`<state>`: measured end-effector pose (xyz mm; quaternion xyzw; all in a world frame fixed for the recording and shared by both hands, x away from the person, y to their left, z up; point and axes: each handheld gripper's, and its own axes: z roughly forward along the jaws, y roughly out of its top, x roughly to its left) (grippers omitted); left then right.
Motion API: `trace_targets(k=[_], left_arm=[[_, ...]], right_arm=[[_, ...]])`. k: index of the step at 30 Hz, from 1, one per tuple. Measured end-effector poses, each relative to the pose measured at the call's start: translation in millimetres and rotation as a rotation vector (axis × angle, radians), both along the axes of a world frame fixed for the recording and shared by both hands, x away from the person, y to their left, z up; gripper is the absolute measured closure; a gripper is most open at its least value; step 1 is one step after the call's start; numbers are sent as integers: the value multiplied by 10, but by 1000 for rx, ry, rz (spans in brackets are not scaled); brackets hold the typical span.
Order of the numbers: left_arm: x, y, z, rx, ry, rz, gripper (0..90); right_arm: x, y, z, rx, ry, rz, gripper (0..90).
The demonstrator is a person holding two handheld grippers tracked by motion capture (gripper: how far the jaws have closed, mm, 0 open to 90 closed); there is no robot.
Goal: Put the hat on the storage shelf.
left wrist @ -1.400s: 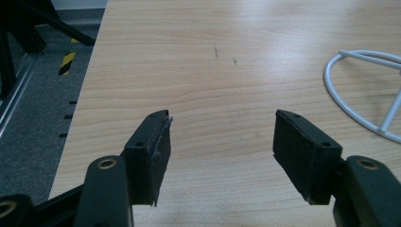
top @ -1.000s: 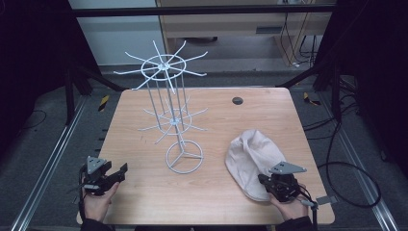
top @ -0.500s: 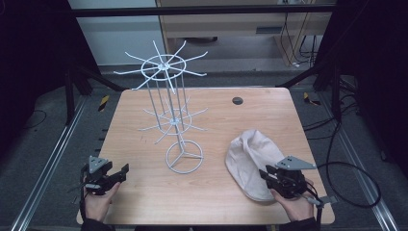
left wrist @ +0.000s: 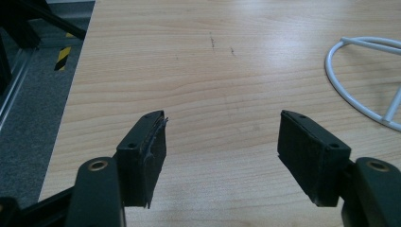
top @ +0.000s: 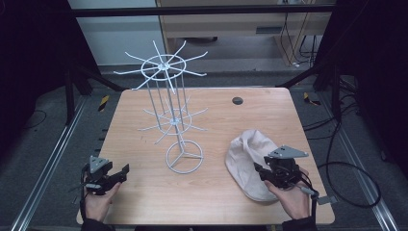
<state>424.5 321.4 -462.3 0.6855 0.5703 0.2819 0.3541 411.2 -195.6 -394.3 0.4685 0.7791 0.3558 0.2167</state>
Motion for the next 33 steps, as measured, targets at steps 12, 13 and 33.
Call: trace_targets(k=[12,13,33], left_arm=[[12,3,-13,3,12,-4,333],[13,4,-14,3,12,-5,333],[28,-5,-33,8,21,-6,332]], right_arm=[[237,89,-58,-45,59,-11,552],[256,93,-54,-53,63,-8,553],[529,237,-252,-162,159,3,645]])
